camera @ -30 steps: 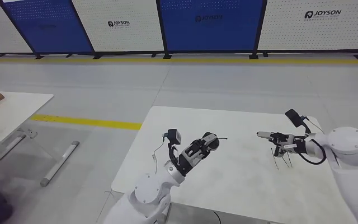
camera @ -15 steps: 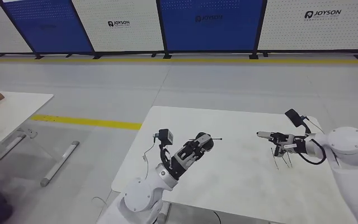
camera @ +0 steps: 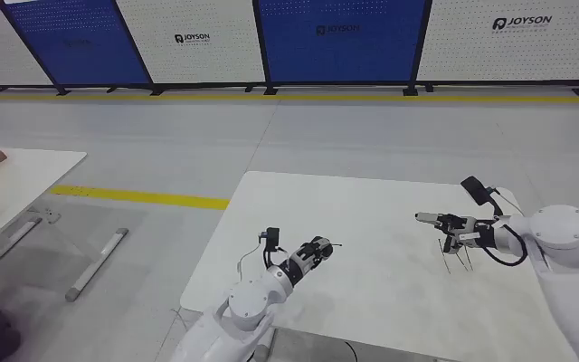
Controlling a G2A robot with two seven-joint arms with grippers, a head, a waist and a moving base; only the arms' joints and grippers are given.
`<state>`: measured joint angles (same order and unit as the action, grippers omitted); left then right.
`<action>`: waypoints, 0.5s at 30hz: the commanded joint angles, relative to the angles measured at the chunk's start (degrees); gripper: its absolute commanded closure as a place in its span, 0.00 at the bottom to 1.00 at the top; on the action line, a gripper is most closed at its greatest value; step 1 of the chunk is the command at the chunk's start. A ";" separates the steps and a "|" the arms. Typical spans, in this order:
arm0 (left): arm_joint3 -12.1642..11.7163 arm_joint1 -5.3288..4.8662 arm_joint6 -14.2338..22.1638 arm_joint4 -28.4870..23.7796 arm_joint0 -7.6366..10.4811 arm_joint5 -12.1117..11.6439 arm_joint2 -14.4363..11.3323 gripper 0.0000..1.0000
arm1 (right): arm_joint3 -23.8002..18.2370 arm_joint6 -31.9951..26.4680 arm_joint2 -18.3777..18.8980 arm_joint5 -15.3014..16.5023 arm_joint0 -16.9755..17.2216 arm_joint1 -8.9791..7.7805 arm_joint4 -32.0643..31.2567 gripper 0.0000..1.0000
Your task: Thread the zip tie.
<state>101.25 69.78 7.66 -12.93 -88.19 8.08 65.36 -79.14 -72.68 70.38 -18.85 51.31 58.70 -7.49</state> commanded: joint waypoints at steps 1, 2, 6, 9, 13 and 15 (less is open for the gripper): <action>0.24 0.10 -0.37 0.39 0.42 -0.87 -0.49 1.00 | 0.00 0.00 0.00 0.00 0.00 0.00 0.00 0.00; 1.12 0.12 -0.46 0.61 0.51 -1.38 -0.62 1.00 | 0.00 0.00 0.00 0.00 0.00 0.00 0.00 0.00; 8.13 -0.07 0.21 2.36 -1.21 -4.37 -0.91 1.00 | 0.00 0.00 0.00 0.00 0.00 0.00 0.00 0.00; 14.11 -0.37 1.27 2.77 -3.73 -7.19 -0.51 1.00 | 0.00 0.00 0.00 0.00 0.00 0.00 0.00 0.00; 17.68 -0.69 2.37 3.21 -6.49 -9.38 -0.19 1.00 | 0.00 0.00 0.00 0.00 0.00 0.00 0.00 0.00; 17.23 -0.73 2.65 2.98 -6.72 -9.10 -0.29 1.00 | 0.00 0.00 0.00 0.00 0.00 0.00 0.00 0.00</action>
<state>118.84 69.06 10.21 -9.80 -94.88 -1.28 65.13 -79.14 -72.68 70.38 -18.85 51.31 58.70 -7.49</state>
